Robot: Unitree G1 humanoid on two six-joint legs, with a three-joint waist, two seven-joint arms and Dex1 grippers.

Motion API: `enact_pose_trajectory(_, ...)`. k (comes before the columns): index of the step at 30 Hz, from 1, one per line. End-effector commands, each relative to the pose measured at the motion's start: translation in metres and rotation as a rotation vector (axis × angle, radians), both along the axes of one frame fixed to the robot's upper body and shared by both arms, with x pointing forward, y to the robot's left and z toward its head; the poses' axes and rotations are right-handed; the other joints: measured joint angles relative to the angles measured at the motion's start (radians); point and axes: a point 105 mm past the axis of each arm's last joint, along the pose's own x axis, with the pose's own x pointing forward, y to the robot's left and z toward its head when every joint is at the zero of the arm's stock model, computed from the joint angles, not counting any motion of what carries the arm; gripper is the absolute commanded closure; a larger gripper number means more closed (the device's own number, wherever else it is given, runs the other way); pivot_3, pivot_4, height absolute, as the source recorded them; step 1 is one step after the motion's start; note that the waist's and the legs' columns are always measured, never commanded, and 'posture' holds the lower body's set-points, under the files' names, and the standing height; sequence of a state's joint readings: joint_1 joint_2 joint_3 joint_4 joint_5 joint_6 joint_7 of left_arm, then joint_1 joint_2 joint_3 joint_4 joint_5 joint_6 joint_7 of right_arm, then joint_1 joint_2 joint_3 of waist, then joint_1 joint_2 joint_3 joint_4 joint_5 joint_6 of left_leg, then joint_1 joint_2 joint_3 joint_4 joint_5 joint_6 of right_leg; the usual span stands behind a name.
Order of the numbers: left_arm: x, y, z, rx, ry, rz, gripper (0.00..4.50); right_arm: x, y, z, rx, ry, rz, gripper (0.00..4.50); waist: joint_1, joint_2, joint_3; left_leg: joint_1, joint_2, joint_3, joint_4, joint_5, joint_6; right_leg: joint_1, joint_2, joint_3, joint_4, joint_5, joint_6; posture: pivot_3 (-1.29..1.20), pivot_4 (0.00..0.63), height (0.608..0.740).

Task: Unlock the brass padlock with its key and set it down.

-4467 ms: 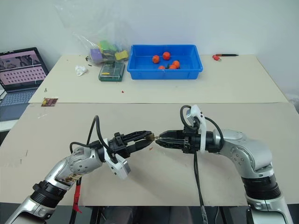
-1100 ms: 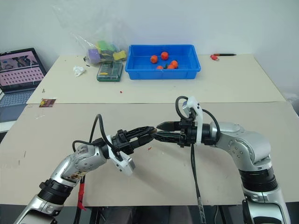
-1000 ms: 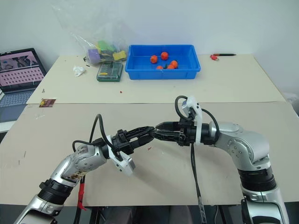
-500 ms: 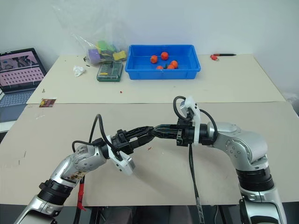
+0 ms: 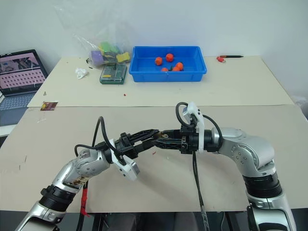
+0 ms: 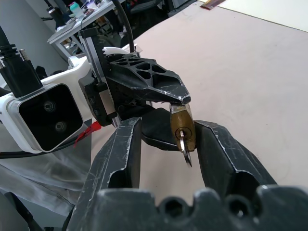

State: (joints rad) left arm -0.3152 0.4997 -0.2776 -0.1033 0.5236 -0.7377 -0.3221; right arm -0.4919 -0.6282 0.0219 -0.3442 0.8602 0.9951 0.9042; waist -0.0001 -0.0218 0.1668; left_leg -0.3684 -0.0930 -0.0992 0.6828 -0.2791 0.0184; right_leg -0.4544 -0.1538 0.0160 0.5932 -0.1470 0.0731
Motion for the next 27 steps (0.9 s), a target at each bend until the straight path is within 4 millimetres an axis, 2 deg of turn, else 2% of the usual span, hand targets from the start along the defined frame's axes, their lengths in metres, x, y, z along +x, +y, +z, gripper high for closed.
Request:
enact_pose_trajectory(1,-0.004,-0.002,0.013,-0.036,-0.038,-0.017,3.66,-0.005,0.002,0.007,0.026,-0.026,0.027,2.86,0.0,0.0,0.0,0.0,0.0,0.0,0.0,0.0,0.0,0.0,0.0,0.0,0.0,0.0,0.0,0.0,0.15,0.74)
enact_pose_trajectory(6,-0.004,-0.002,0.013,-0.037,-0.038,-0.018,3.66,-0.005,0.001,0.007,0.028,-0.02,0.026,4.33,0.0,0.0,0.0,0.0,0.0,0.0,0.0,0.0,0.0,0.0,0.0,0.0,0.0,0.0,0.0,0.0,0.15,0.74)
enact_pose_trajectory(20,-0.002,0.002,0.008,-0.049,0.015,-0.004,3.66,-0.005,0.002,0.009,0.013,-0.041,0.026,4.34,0.0,0.0,0.0,0.0,0.0,0.0,0.0,0.0,0.0,0.0,0.0,0.0,0.0,0.0,0.0,0.0,0.15,0.74)
enact_pose_trajectory(22,-0.002,0.002,0.006,-0.056,0.045,-0.012,2.64,-0.005,0.002,0.009,0.012,-0.042,0.024,4.34,0.0,0.0,0.0,0.0,0.0,0.0,0.0,0.0,0.0,0.0,0.0,0.0,0.0,0.0,0.0,0.0,0.15,0.74)
enact_pose_trajectory(24,-0.001,0.004,0.003,-0.061,0.069,-0.01,2.13,-0.005,0.002,0.009,0.013,-0.04,0.026,4.34,0.0,0.0,0.0,0.0,0.0,0.0,0.0,0.0,0.0,0.0,0.0,0.0,0.0,0.0,0.0,0.0,0.15,0.74)
enact_pose_trajectory(25,0.0,0.005,0.002,-0.065,0.081,-0.005,1.59,-0.005,0.002,0.009,0.013,-0.04,0.027,4.34,0.0,0.0,0.0,0.0,0.0,-0.001,0.0,0.0,0.0,0.0,0.0,0.0,0.0,0.0,0.0,0.0,0.15,0.74)
enact_pose_trajectory(26,0.001,0.007,0.0,-0.07,0.093,0.0,1.36,-0.005,0.002,0.009,0.013,-0.04,0.027,4.34,0.0,0.0,0.0,0.0,0.0,-0.001,0.0,0.0,0.0,0.0,0.0,0.0,0.0,0.0,0.0,0.0,0.15,0.74)
enact_pose_trajectory(27,0.001,0.008,-0.002,-0.07,0.108,0.002,0.91,-0.005,0.002,0.008,0.013,-0.04,0.027,4.34,0.0,0.0,0.0,0.0,0.0,-0.001,0.0,0.0,0.0,0.0,0.0,0.0,0.0,0.0,0.0,0.0,0.15,0.74)
